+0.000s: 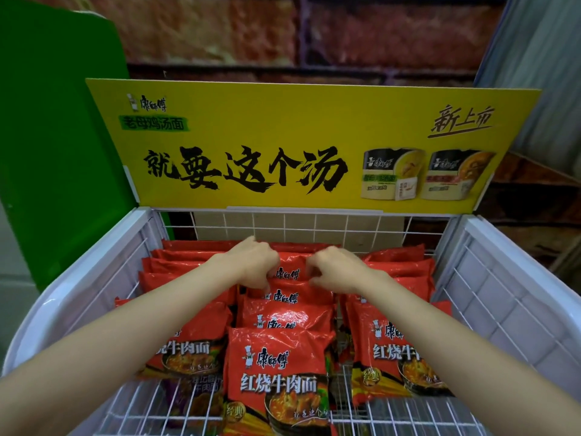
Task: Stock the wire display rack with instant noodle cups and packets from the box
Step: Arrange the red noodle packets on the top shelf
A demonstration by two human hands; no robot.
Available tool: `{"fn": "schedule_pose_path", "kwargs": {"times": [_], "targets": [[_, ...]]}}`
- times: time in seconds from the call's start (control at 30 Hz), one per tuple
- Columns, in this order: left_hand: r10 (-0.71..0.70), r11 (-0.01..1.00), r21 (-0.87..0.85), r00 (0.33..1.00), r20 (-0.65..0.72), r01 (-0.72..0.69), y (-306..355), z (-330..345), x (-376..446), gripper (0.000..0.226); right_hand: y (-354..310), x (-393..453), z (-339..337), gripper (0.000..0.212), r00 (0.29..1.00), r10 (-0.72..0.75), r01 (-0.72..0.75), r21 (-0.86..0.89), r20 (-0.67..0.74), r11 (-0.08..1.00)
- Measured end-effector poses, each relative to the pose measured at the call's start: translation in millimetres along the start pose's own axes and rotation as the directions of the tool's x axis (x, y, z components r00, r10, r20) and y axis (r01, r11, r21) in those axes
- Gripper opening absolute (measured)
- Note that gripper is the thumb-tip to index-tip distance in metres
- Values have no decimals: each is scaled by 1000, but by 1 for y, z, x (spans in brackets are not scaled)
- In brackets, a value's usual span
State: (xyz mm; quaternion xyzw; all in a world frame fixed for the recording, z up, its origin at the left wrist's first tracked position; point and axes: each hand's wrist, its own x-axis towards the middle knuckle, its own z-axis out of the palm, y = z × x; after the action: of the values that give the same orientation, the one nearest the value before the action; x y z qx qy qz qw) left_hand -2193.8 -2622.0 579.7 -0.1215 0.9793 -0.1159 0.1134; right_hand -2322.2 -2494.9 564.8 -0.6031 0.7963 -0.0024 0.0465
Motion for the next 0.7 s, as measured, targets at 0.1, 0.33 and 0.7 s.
{"fn": "schedule_pose_path", "kwargs": {"times": [0.1,0.33,0.7], "targets": [[-9,997,79,996,87,2,3,3,4,39,-2,-3,9,37,992,-7,19,-92,123,996],[22,991,127,997,69,-31,5,9,1,26,-3,-1,19,37,992,-25,48,-189,124,981],[-38,992,109,984,-176,58,-10,11,-10,35,1,0,15,33,994,-1,-21,-209,-105,978]]}}
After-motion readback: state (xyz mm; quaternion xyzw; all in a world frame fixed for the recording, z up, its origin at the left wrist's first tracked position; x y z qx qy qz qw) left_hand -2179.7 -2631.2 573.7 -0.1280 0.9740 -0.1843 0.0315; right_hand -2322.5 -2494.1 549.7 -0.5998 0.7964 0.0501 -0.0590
